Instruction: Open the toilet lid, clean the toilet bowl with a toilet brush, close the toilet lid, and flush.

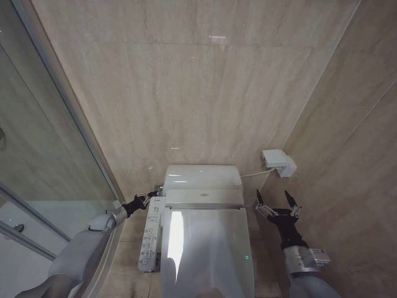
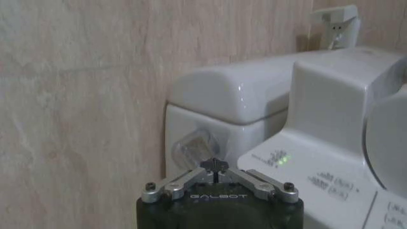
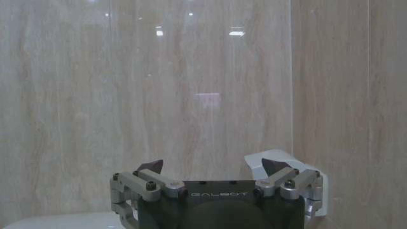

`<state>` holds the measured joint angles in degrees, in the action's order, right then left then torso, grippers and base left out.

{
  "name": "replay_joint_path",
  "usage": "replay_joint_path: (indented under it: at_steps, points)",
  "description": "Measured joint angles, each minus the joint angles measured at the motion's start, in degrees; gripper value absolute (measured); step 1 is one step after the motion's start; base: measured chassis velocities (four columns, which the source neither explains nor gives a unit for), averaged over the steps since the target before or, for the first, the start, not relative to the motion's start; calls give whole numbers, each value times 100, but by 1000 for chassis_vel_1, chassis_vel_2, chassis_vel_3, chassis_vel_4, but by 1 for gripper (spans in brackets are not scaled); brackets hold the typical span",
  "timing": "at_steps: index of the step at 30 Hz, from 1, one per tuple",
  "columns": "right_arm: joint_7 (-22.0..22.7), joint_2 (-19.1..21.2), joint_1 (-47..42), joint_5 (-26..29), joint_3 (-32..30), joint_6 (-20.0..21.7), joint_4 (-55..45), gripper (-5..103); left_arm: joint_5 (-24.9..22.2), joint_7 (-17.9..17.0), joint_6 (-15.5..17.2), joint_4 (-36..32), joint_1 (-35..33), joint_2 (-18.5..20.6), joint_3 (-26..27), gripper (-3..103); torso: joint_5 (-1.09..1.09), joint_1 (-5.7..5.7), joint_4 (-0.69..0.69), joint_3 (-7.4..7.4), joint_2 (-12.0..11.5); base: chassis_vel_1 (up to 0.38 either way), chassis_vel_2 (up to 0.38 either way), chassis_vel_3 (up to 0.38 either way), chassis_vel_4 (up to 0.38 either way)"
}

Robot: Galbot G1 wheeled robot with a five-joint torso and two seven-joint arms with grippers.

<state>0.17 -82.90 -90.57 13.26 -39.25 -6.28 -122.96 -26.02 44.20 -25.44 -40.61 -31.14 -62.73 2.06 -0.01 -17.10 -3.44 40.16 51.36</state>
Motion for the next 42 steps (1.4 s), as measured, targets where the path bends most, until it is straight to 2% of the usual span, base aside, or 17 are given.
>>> replay_joint_path:
  at_steps: [14,30,42]
  points:
    - [0,0,0,0,0,0,0,100,51,45,15,267,110,-52,90,0,1,-1,3,1,0,0,0,0,0]
    - [0,0,0,0,0,0,0,100,108,45,-74,556,243,-275,91,0,1,0,2,1,0,0,0,0,0]
    - [0,0,0,0,0,0,0,100,134,51,-82,617,298,-280,96,0,0,0,0,1,0,0,0,0,0]
